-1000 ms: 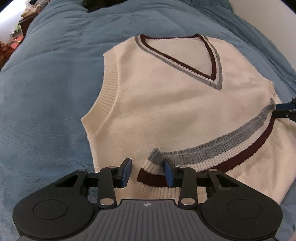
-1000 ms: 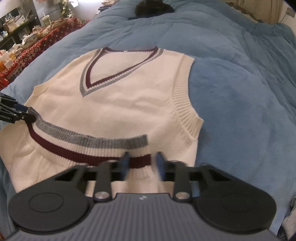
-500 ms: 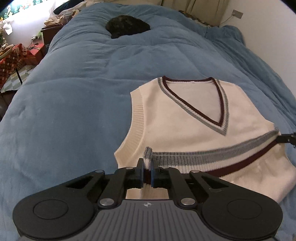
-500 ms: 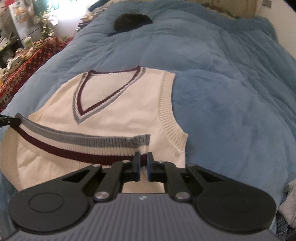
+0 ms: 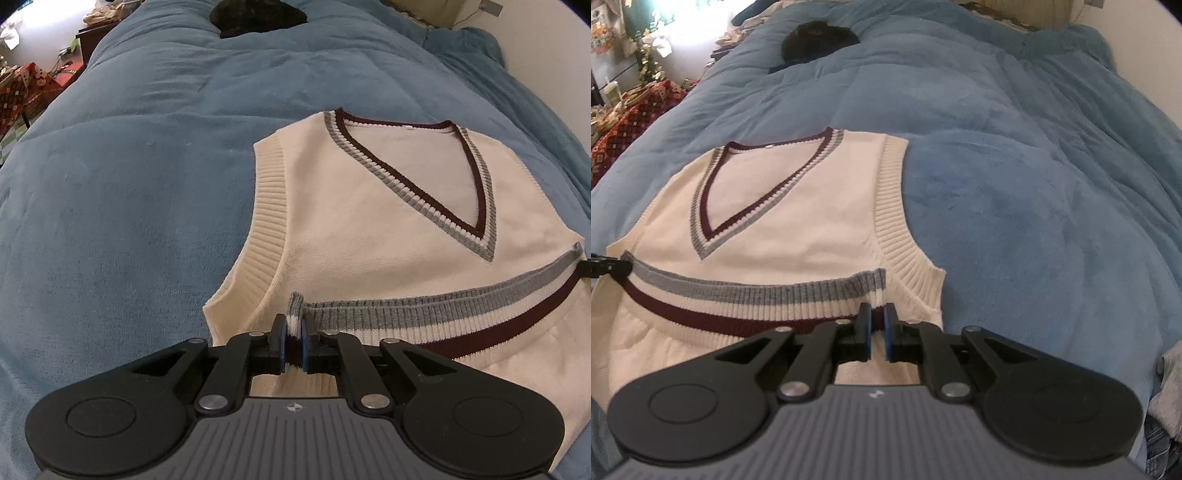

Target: Fold clothes

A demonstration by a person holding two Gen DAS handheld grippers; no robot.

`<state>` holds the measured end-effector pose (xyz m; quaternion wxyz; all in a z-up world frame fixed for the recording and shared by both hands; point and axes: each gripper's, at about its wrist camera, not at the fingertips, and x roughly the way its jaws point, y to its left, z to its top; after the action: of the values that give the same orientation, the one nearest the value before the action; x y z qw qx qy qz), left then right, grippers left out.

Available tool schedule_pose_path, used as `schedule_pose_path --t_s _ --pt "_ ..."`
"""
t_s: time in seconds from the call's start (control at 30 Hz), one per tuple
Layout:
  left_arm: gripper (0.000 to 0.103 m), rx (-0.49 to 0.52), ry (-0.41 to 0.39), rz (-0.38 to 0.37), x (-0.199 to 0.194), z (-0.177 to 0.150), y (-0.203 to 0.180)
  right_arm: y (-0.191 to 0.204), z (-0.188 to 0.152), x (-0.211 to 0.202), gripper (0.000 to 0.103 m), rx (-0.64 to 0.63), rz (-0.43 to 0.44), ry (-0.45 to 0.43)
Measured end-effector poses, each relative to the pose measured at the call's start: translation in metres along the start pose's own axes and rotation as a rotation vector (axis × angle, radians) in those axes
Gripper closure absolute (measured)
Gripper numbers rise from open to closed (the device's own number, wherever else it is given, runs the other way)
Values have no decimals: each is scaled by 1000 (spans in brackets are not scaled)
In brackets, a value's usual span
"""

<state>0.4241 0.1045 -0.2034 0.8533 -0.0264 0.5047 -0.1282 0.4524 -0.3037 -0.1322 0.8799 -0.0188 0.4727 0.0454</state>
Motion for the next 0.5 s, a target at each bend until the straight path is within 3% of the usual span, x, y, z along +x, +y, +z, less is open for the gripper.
schedule_pose_path --t_s 0.13,0.33,0.43,0.5 --pt "90 13 5 5 -2 2 1 3 4 0 97 -3 -14 -19" --pt "85 -22 7 15 -1 1 5 2 1 16 96 -6 -22 28" --pt "80 -7 -1 38 -9 -1 4 0 1 10 78 10 -45 7" --pt "76 7 -5 54 -19 -5 5 -4 -1 0 76 21 -43 -8"
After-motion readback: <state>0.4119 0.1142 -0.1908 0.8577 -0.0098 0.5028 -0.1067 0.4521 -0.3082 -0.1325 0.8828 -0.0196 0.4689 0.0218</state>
